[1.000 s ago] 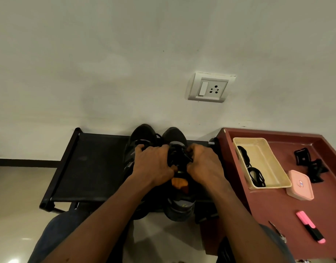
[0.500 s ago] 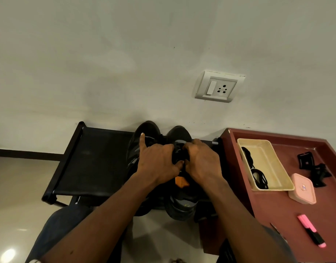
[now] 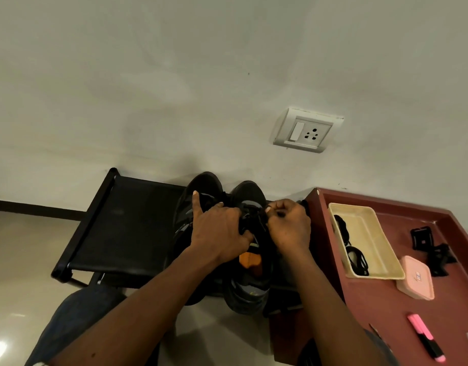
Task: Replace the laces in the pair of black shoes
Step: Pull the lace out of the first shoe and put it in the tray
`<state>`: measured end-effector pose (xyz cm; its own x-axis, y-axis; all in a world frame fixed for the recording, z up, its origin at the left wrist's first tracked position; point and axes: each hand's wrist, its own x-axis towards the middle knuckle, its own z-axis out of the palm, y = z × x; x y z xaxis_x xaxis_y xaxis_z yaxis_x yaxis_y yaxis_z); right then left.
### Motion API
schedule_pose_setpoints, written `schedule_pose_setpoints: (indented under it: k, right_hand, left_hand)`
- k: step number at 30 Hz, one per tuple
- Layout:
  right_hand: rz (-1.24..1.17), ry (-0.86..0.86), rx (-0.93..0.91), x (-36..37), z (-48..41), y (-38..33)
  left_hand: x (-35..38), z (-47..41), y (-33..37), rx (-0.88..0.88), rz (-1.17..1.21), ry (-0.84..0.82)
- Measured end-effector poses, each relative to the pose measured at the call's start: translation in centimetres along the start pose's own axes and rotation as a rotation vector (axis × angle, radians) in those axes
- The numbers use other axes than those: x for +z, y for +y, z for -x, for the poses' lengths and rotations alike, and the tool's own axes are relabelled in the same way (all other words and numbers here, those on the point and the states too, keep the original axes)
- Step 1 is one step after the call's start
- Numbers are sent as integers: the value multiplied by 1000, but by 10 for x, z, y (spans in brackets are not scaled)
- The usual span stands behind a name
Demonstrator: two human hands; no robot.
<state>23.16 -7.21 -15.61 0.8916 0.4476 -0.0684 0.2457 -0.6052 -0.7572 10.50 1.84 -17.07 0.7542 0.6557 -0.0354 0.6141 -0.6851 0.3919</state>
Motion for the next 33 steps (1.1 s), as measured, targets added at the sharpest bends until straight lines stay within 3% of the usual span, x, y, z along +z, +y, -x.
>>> schedule_pose_setpoints:
  k: [3, 10, 14, 19, 24, 27, 29, 33]
  right_hand:
    - [-92, -92, -76, -1, 1, -5]
    - [479, -317, -412, -13, 5, -12]
    - [576, -293, -454, -18, 5, -12]
    - [358, -198, -268, -12, 1, -11]
    - [-362, -162, 84, -17, -8, -15]
    - [-551, -159, 128, -20, -9, -19]
    - [-456, -185, 70, -21, -7, -19]
    - [109, -279, -194, -21, -3, -15]
  left_hand:
    - [0, 0, 0, -10, 3, 6]
    - [3, 0, -3, -1, -13, 3]
    - [4, -1, -4, 14, -17, -2]
    - [2, 2, 0, 153, -4, 57]
    - [2, 4, 3, 173, 139, 21]
    - [1, 5, 2, 145, 214, 3]
    - [2, 5, 2, 140, 220, 7]
    - [1, 4, 2, 133, 224, 25]
